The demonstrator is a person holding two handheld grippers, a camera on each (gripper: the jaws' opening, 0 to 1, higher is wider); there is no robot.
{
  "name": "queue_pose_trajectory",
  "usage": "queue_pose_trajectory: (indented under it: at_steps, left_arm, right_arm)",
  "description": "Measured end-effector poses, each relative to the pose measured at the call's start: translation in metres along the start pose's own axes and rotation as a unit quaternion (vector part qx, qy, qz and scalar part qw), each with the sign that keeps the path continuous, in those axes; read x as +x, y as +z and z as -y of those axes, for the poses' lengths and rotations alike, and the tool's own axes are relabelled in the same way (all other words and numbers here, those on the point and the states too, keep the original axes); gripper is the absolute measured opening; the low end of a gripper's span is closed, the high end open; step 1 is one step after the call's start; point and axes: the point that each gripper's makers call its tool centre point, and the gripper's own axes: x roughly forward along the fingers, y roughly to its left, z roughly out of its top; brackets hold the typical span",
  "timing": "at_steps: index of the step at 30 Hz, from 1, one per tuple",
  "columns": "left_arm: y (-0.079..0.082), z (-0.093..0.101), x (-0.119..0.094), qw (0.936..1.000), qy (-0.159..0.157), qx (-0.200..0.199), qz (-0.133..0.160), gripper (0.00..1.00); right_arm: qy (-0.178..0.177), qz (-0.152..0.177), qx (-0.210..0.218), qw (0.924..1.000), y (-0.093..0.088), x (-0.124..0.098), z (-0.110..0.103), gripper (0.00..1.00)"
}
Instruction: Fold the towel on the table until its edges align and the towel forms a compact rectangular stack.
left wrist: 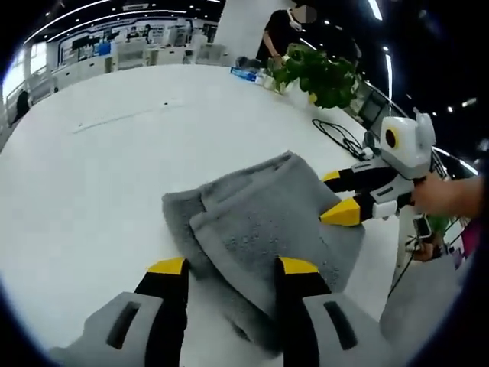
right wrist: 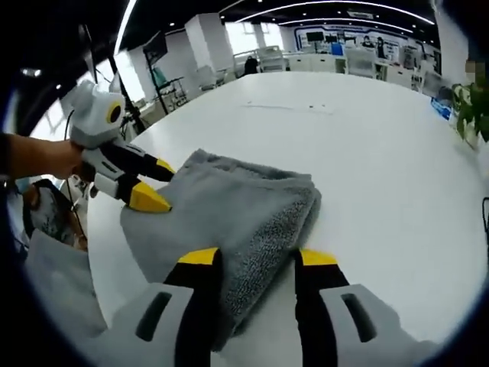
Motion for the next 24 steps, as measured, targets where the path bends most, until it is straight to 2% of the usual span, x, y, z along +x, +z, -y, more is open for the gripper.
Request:
queue_pose_trajectory:
  at_steps: [5, 14, 19, 24]
  left_arm:
    - [0.001, -0.001, 0.012, 0.9998, -0.01, -0.014, 0.005, 0.45]
    - [0.002, 0.0, 0.007, 0.9998, -0.01, 0.004, 0.015, 0.44]
    - [-0.001, -0.011, -0.001, 0.9998, -0.004, 0.007, 0.017, 0.44]
    - [-0.001, -0.025, -0.004, 0.9999, 0.003, 0.006, 0.016, 0.44]
  right_arm:
    - [-0.001, -0.001, 0.018, 0.9998, -0.006, 0.001, 0.0, 0.34]
    - [-0.008, -0.003, 0.009, 0.9999, -0.004, 0.009, -0.008, 0.3]
    - [-0.008, -0.003, 0.003, 1.0, 0.001, 0.015, -0.02, 0.3]
    - [-0.017, 0.001, -0.006, 0.9998, 0.01, 0.027, -0.021, 0.3]
